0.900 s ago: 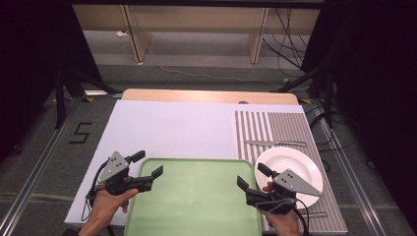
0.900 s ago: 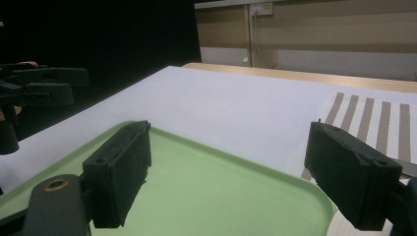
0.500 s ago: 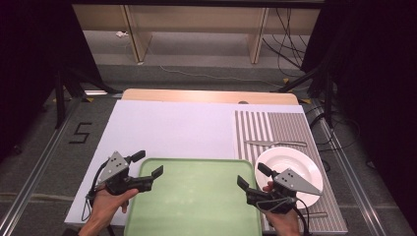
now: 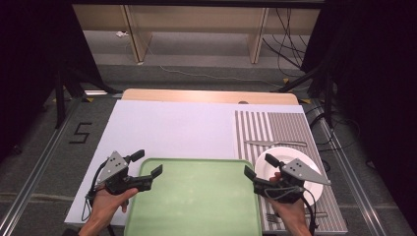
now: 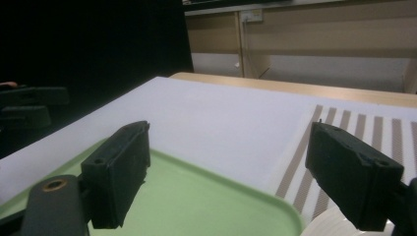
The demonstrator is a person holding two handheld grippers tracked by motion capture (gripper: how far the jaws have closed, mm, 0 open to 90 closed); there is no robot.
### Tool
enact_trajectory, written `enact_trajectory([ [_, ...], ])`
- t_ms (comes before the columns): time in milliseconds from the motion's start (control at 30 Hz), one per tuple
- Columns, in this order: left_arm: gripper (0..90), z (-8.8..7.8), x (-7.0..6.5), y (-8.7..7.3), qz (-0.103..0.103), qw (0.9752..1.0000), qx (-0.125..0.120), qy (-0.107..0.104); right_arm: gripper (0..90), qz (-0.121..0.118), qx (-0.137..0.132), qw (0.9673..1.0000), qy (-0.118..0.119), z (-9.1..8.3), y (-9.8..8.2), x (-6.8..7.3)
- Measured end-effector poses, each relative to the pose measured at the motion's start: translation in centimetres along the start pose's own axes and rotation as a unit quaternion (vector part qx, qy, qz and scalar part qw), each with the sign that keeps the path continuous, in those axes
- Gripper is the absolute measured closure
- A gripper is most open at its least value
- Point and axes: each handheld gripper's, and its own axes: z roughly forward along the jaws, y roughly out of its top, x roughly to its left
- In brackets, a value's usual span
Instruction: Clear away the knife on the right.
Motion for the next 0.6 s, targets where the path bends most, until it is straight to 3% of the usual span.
enact_trajectory([
  [167,15.8,0.1,0.0,0.0,0.002,1.0000,0.000,-0.001,17.4,-0.005,0.003,0.9998,-0.019,0.0,1.6,-1.6],
  [400,15.8,0.1,0.1,0.0,-0.001,1.0000,0.001,0.001,17.3,-0.008,0.021,0.9987,-0.046,0.2,4.2,-5.4],
  [567,15.8,0.2,0.1,0.0,0.003,1.0000,0.003,-0.001,17.7,-0.019,0.072,0.9952,-0.064,1.0,6.0,-7.9],
  [600,15.8,0.2,0.1,0.0,0.003,1.0000,0.003,-0.001,17.7,-0.019,0.072,0.9952,-0.064,1.0,6.0,-7.9],
])
